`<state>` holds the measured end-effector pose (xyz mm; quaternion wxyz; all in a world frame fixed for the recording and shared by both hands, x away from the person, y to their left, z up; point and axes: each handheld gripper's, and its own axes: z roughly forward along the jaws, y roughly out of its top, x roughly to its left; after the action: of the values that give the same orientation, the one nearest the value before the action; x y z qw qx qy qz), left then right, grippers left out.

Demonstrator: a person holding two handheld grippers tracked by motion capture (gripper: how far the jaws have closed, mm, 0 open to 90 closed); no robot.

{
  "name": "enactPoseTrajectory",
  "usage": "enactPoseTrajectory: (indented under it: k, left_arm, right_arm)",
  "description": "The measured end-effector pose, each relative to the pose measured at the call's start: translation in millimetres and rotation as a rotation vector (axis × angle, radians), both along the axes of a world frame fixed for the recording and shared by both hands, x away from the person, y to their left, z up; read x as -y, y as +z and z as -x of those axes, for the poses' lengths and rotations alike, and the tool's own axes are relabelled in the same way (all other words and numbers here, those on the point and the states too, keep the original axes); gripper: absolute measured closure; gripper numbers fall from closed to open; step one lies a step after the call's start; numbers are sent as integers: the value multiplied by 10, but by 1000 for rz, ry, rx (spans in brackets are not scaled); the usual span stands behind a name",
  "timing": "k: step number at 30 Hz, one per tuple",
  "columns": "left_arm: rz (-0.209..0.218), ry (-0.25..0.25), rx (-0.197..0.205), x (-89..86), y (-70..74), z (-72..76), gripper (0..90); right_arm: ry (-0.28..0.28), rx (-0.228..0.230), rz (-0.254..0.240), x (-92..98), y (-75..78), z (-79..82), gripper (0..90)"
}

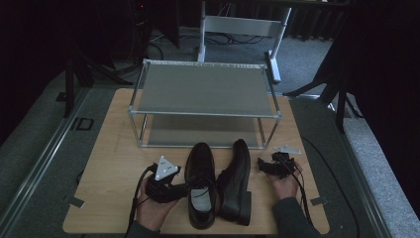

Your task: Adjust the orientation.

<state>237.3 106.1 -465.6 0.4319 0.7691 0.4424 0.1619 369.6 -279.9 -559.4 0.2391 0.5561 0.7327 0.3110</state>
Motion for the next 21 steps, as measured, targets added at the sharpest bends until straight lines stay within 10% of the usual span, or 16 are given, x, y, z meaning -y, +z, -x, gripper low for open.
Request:
enactPoseTrajectory:
  k: [7, 21]
  left_arm:
    - [-13, 68, -15, -152, -74, -83, 403]
    - [-21, 81, -36, -192, -153, -131, 403]
  right_arm:
    - [13, -43, 12, -24, 113, 85, 309]
    - [203, 57, -100, -205, 757, 610, 396]
